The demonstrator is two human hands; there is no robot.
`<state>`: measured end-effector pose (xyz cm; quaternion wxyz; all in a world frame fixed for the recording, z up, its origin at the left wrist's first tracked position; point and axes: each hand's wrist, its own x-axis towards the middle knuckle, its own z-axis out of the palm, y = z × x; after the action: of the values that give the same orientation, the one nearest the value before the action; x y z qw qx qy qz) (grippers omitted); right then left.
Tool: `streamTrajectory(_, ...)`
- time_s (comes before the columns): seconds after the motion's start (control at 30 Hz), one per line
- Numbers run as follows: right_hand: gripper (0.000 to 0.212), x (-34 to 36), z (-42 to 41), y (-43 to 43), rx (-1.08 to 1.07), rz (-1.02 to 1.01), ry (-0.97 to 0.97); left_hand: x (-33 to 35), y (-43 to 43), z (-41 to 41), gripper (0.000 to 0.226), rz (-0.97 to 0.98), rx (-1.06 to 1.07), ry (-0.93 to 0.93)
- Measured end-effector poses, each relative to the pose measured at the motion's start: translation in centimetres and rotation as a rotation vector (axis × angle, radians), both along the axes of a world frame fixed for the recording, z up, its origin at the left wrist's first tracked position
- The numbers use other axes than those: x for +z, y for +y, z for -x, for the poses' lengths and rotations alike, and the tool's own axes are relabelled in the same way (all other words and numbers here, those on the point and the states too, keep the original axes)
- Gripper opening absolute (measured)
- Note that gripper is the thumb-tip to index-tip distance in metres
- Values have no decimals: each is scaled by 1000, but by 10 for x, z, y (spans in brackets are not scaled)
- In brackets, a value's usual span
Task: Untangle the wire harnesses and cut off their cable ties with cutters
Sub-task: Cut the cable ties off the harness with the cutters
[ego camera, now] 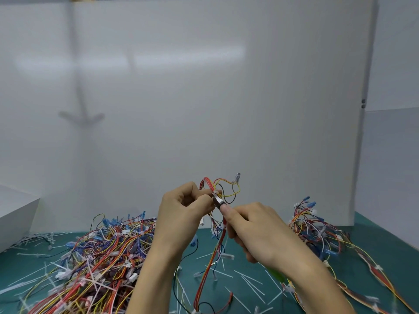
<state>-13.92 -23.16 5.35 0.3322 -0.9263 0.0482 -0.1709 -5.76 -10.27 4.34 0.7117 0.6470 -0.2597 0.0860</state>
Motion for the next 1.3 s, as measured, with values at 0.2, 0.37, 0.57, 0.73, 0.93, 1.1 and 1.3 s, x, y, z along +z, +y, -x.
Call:
streamTrajectory(0.2,62,-2,-2,-6,17,-50,-9,-1,-2,-1,39,62,-55,22)
streamTrajectory(0.37,58,-4,-3,-7,114,-250,31,0,-4,2,29,57,-72,-13)
streamTrajectory(0.57,59,-4,-6,-7,131,-329,-36,0,-6,1,39,150,-136,70)
streamTrajectory(0.73,25,-2,-8,-16,93,-396,-178,1,-3,-3,38,261,-168,225)
streamTrajectory(0.93,7,-8,-10,-16,31,-211,-123,1,-6,-4,30,199,-168,287)
streamTrajectory(1.1,12,-15,-18,-11,-6,-170,-123,-1,-7,-3,27,101,-137,209)
streamTrajectory(1.3,10,-15,-21,-14,-18,-276,-175,-1,-10,0,32,70,-145,206)
